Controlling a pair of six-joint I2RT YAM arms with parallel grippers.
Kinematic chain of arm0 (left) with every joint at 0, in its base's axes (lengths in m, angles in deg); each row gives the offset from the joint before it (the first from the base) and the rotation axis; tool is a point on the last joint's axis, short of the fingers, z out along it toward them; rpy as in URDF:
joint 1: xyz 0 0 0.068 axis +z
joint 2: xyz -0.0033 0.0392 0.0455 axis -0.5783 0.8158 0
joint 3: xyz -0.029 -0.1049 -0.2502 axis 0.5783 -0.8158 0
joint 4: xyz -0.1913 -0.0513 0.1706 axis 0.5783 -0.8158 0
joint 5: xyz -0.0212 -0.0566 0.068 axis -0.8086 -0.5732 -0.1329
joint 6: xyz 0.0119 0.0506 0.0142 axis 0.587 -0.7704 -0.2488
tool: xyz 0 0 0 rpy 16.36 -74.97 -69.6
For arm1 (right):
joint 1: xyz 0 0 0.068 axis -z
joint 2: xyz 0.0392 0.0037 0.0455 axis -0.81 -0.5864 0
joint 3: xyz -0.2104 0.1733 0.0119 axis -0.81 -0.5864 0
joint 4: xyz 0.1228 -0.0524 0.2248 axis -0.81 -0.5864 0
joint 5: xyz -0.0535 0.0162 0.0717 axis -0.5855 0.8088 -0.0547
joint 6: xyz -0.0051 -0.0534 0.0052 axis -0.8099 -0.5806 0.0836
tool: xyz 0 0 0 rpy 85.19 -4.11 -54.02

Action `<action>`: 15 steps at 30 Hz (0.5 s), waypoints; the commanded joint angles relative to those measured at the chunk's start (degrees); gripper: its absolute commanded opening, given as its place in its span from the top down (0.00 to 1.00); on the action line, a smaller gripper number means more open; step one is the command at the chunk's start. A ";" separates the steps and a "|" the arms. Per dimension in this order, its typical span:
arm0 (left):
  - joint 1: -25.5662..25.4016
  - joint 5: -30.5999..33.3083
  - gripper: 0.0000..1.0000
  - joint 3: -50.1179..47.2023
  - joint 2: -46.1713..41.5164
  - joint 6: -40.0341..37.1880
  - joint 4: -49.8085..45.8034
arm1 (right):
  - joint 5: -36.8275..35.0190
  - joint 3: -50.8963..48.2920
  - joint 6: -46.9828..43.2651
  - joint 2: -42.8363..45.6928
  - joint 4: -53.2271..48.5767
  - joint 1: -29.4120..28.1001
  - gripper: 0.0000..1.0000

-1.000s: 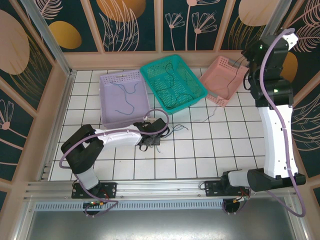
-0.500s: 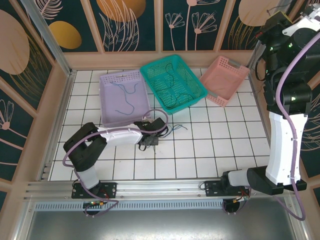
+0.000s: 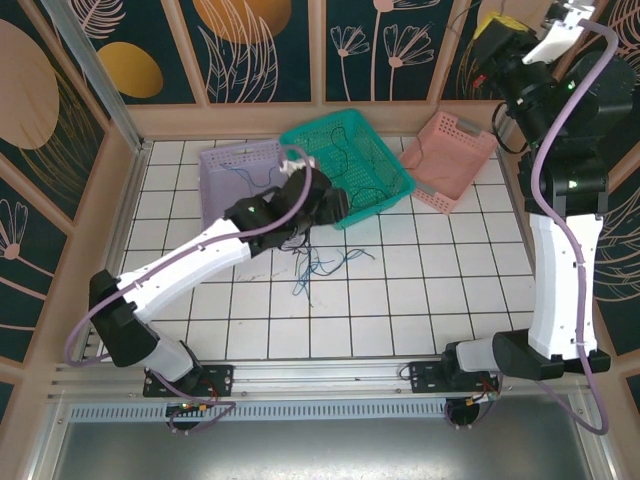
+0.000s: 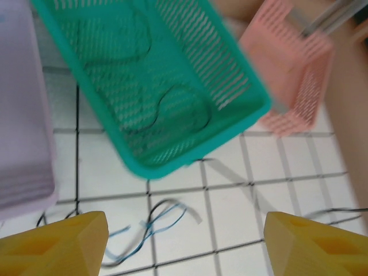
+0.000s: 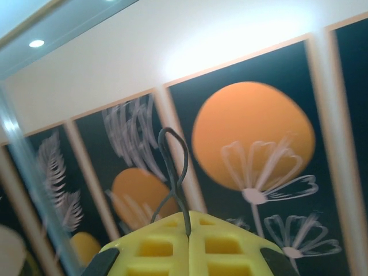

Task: Untangle the cables

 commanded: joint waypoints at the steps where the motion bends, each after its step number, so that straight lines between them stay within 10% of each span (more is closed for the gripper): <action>1: 2.92 -0.47 0.30 7.55 -2.55 2.95 -0.59 | 15.14 -1.52 0.81 -1.52 5.51 0.36 1.00; 15: 9.12 -25.47 0.41 34.69 8.89 12.47 21.17 | 27.71 -5.97 5.82 -5.78 7.03 0.41 1.00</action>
